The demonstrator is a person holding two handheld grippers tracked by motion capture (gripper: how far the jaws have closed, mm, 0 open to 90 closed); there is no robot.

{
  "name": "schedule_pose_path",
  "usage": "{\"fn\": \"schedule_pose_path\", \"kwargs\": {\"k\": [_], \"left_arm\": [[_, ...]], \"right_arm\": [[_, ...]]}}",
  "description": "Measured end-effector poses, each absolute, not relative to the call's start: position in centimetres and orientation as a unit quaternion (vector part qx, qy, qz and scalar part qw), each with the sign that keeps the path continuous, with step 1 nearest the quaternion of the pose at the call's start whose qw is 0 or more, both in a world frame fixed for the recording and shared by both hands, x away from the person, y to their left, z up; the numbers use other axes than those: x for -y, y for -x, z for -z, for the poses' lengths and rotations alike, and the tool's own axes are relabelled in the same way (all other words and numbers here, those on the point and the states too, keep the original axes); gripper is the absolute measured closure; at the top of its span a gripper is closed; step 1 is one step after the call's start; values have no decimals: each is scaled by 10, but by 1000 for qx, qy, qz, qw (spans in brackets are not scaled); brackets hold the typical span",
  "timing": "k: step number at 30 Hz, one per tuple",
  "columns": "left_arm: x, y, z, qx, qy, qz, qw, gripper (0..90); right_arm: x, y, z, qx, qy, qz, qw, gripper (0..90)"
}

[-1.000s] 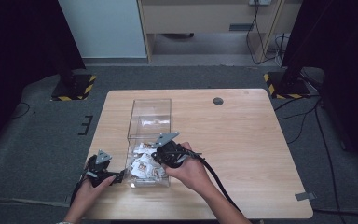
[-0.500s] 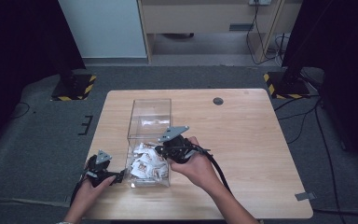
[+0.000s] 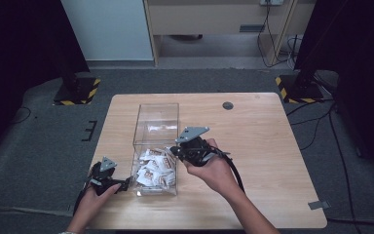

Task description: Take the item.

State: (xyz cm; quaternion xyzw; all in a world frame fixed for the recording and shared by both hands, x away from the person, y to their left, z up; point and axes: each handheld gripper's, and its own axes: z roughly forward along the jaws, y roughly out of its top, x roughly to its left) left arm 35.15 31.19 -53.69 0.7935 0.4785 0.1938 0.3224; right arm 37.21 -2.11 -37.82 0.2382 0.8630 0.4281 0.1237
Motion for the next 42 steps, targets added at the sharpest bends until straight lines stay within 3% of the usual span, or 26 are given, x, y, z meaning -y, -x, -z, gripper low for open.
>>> {"fn": "schedule_pose_path", "kwargs": {"k": [42], "left_arm": [[-312,-352,537,-478,-793,-194,322,0]], "right_arm": [[75,-392,374,-847,-282,-422,159,900]]}}
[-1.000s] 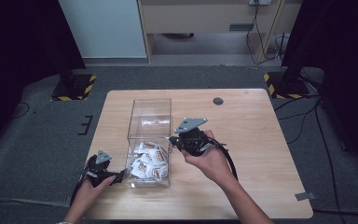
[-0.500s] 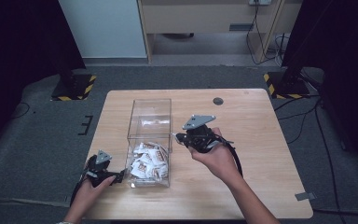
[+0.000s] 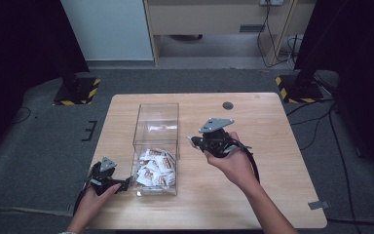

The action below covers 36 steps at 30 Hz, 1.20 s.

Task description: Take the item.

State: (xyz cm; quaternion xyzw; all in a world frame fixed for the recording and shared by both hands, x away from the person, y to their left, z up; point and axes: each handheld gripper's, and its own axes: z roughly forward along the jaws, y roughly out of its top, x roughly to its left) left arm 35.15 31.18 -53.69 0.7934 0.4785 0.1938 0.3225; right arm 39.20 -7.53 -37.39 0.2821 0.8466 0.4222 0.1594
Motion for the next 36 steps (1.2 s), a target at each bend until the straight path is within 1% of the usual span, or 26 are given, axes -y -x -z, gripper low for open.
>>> {"fn": "schedule_pose_path", "kwargs": {"k": [36], "left_arm": [[-312,-352,537,-478,-794,-194,322,0]], "right_arm": [[134,-411,374,-819,-334,-424,197,900]]}}
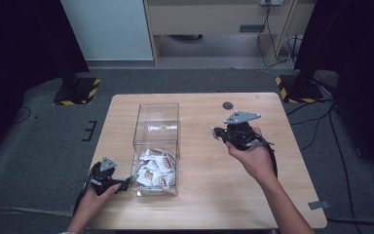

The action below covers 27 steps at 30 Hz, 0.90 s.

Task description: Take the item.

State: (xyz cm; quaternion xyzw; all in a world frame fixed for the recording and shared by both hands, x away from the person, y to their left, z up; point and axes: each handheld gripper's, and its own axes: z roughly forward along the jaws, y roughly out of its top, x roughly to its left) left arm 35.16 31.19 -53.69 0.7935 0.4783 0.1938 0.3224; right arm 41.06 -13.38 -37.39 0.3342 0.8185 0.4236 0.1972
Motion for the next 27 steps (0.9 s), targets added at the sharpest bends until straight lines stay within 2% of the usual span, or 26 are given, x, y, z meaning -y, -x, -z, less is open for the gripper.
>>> {"fn": "schedule_pose_path", "kwargs": {"k": [11,27], "left_arm": [[-312,-352,537,-478,-793,-194,322,0],[-312,-352,537,-478,-793,-194,322,0]], "right_arm": [[148,-415,376,-813,-348,-418,208,900],[175,-430,397,-806,-382,-395,221,900]]}}
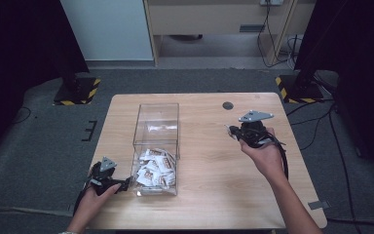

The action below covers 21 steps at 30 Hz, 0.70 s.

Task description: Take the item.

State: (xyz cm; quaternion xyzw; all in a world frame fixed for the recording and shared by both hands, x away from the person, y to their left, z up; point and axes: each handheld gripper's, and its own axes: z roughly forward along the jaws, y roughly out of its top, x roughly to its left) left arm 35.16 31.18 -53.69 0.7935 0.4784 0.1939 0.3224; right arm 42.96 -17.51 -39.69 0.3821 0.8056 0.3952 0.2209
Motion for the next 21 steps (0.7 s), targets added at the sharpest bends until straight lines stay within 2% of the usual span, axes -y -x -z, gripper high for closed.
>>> {"fn": "schedule_pose_path", "kwargs": {"k": [21], "left_arm": [[-312,-352,537,-478,-793,-194,322,0]], "right_arm": [[184,-455,424,-805,-404,-379,214,900]]}}
